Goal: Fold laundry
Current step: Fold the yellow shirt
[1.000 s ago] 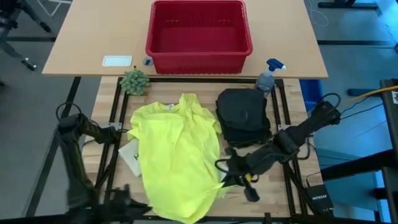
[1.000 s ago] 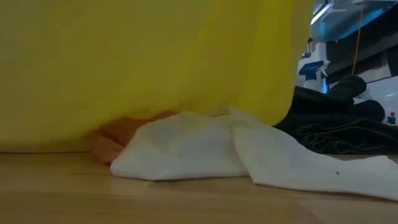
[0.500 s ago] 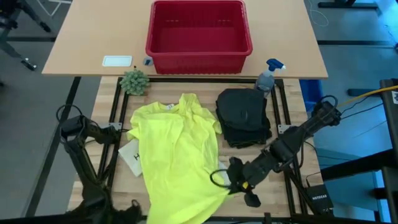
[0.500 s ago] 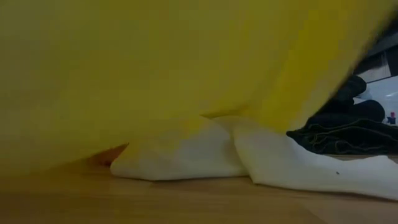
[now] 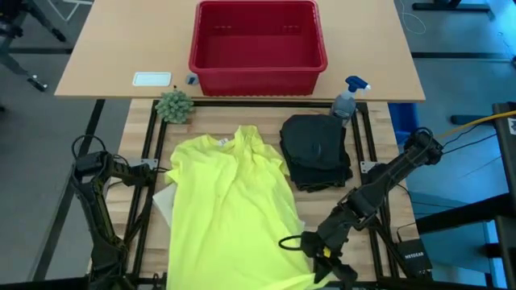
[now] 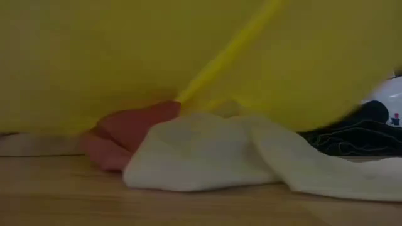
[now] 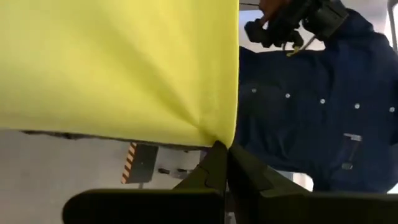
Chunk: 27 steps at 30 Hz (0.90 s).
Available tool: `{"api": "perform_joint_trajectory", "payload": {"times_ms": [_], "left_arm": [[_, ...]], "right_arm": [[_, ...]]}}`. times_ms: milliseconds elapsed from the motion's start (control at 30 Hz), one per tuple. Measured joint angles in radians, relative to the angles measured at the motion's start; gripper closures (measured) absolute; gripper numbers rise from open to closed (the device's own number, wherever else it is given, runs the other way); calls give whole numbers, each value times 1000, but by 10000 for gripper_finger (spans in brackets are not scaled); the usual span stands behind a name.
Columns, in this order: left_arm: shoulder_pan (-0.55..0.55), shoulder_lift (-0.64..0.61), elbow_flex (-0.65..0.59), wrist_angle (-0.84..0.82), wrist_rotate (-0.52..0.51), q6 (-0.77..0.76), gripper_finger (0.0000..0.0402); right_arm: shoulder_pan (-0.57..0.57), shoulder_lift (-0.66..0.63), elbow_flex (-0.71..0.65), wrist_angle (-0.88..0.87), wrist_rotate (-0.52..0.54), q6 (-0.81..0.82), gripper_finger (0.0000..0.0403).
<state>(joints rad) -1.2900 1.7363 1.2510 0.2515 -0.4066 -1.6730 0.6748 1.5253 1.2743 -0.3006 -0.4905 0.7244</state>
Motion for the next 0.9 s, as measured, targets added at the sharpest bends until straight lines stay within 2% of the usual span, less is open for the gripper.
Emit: {"api": "perform_joint_trajectory", "payload": {"times_ms": [100,300,333,467,633,733,900], "left_arm": [[0,0,0,1,9,-40,401],[10,36,0,49,108,-75,401],[11,41,0,45,113,-76,401],[25,46,0,-21,76,-62,402],[28,44,0,-106,-80,-22,401],[28,42,0,-140,-201,12,401],[27,28,0,-231,-336,29,401]], "right_arm": [[-2,0,0,22,-77,10,403],[-1,0,0,10,-160,36,403],[-1,0,0,-11,-140,30,403],[-8,0,0,-74,54,-20,403],[-8,0,1,-71,293,-45,403],[-18,0,1,-83,362,-50,403],[-21,-10,1,-178,429,-30,403]]}}
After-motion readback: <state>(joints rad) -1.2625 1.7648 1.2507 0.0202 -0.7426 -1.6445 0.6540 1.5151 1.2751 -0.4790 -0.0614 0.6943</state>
